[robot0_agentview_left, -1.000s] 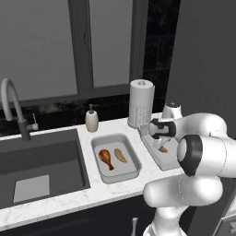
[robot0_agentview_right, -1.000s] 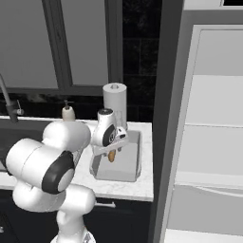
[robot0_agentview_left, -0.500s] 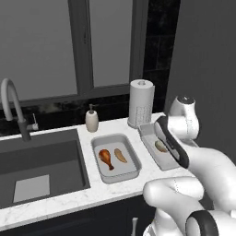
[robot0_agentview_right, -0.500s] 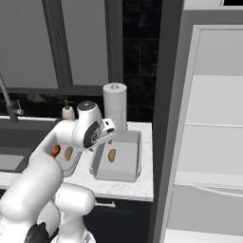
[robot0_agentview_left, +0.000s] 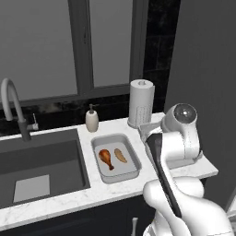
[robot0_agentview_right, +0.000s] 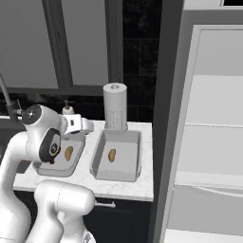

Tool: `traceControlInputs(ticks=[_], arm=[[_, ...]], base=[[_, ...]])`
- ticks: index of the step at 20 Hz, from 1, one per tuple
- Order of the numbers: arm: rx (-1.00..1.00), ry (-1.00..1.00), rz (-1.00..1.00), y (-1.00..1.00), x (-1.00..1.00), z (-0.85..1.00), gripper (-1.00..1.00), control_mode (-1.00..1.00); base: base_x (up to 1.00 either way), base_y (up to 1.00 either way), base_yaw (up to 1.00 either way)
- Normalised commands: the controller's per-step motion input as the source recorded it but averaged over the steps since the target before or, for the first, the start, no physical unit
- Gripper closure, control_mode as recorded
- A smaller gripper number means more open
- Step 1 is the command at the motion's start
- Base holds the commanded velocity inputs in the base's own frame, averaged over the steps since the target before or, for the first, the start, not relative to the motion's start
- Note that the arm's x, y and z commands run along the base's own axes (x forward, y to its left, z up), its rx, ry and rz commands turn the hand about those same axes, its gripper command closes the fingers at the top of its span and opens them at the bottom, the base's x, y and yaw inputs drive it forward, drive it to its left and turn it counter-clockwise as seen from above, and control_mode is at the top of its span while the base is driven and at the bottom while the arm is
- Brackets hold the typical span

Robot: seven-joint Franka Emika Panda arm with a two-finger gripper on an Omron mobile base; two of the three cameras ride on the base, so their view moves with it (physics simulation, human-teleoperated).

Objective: Place one sweet potato and one chicken drumstick in each tupperware on the nearby counter, to pack two identical lunches.

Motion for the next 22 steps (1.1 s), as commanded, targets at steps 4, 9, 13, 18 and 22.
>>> traceControlInputs(ticks=[4,9,13,18,22], arm=[[0.44,-0.01,-0.27,0.17,-0.79,1.00,-1.00,-1.00],[0.29,0.00,0.02,0.00,-0.81,0.30,-1.00,-1.00],[0.01,-0.03,0.09,0.23,-0.53,-0.26,-1.00,-1.00],[0.00,0.01,0.01,0.27,-0.48,-0.24,-1.00,1.00],[0.00,0.00,0.00,0.00,0.00,0.00,-1.00,1.00]], base=[[0.00,0.00,0.00],[0.00,0.00,0.00],[0.00,0.00,0.00],[-0.20,0.00,0.00],[-1.00,-0.10,0.00]])
